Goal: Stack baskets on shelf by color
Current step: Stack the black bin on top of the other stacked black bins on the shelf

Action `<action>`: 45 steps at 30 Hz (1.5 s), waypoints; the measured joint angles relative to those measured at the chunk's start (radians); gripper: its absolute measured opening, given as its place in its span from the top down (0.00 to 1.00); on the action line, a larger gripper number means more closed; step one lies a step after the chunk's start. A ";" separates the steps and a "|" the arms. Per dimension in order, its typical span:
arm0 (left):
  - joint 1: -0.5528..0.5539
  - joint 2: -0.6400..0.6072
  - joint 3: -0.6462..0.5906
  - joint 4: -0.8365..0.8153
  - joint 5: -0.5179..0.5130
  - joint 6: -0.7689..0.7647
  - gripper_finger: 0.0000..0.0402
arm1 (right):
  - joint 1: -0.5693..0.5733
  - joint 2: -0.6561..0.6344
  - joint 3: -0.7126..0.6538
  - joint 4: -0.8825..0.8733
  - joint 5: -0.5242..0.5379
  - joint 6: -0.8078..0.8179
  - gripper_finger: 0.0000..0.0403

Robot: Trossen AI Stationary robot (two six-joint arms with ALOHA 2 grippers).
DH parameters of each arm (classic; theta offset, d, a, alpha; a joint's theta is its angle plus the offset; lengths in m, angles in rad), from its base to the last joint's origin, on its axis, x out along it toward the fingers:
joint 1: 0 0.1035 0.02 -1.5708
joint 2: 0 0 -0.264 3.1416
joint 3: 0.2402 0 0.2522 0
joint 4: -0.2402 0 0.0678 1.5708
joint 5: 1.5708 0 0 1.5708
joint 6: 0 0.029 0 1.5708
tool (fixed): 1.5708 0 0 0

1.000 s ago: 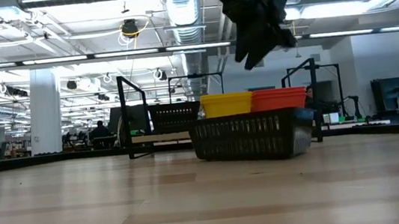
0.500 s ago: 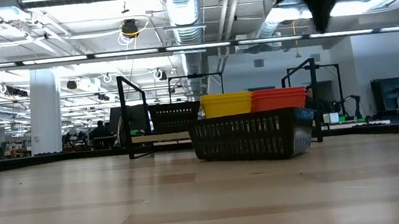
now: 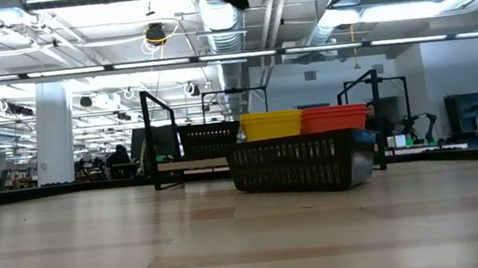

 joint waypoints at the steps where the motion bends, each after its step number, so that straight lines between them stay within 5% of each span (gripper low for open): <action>1: 0.010 0.000 -0.022 0.031 -0.018 0.001 0.76 | 0.009 -0.029 0.000 0.004 0.021 0.006 0.67; 5: 0.053 0.000 -0.063 0.154 -0.108 -0.052 0.76 | 0.038 -0.119 -0.001 0.053 0.081 0.002 0.67; 11: 0.129 -0.001 -0.108 0.283 -0.104 -0.200 0.76 | 0.071 -0.191 -0.001 0.182 0.083 -0.143 0.67; 17: 0.190 0.000 -0.136 0.228 -0.120 -0.632 0.76 | 0.091 -0.238 -0.001 0.267 0.082 -0.306 0.67; 21: 0.193 -0.001 -0.135 0.137 -0.203 -0.781 0.76 | 0.089 -0.243 -0.001 0.263 0.081 -0.414 0.67; 28: 0.193 -0.001 -0.135 0.114 -0.210 -0.844 0.76 | 0.087 -0.224 -0.001 0.293 0.099 -0.610 0.67; 35: 0.219 -0.001 -0.134 0.138 -0.193 -0.694 0.76 | 0.089 -0.207 -0.001 0.402 0.076 -0.752 0.68; 45: 0.234 -0.001 -0.134 -0.069 -0.100 -0.900 0.68 | 0.088 -0.245 -0.001 0.390 0.075 -0.752 0.68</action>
